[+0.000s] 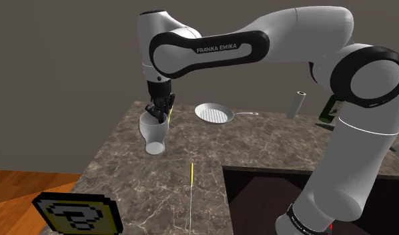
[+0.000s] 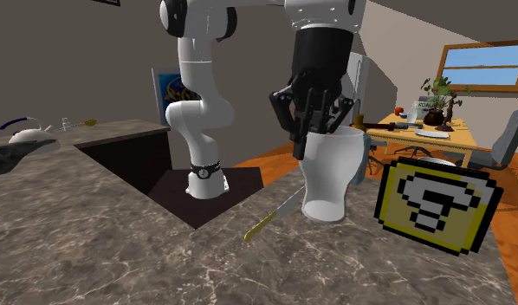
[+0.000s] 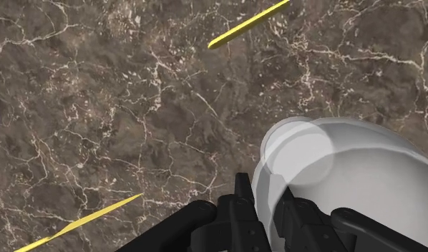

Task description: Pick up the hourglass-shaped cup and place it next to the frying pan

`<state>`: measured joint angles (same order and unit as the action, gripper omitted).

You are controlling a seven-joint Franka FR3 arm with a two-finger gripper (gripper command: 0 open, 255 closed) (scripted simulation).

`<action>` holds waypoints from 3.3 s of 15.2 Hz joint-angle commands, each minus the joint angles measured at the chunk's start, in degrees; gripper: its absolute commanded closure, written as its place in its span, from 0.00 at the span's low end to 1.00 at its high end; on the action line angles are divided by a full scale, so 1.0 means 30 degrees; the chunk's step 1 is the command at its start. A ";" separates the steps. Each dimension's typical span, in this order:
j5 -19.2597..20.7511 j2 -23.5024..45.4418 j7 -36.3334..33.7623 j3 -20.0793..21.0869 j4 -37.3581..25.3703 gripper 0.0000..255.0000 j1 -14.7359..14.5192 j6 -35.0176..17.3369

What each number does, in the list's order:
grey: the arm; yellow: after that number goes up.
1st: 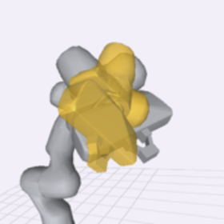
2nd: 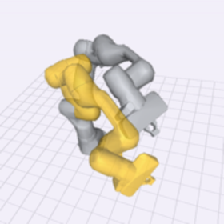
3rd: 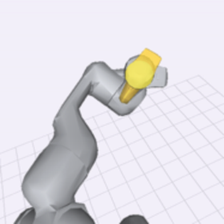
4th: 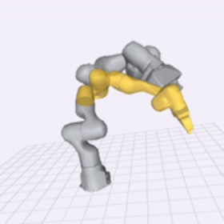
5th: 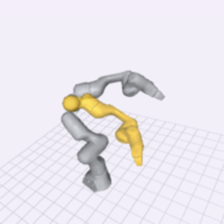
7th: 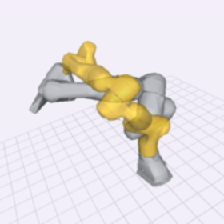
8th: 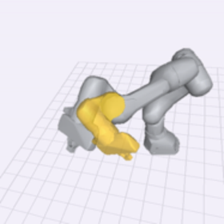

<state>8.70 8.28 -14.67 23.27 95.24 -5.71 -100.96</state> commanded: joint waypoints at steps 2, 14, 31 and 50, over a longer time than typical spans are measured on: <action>-0.0044 -0.0069 0.0057 0.0027 -0.0704 1.00 -0.0031 0.0761; -0.0028 0.0076 0.0686 -0.0075 -0.3648 1.00 0.0076 0.3516; -0.0662 -0.1025 0.8335 -0.3472 -0.2315 1.00 0.4446 0.2365; -0.0644 0.0598 1.2105 -0.5193 -0.2099 1.00 0.6708 0.0144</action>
<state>6.76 10.02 21.64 7.72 88.28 14.36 -99.73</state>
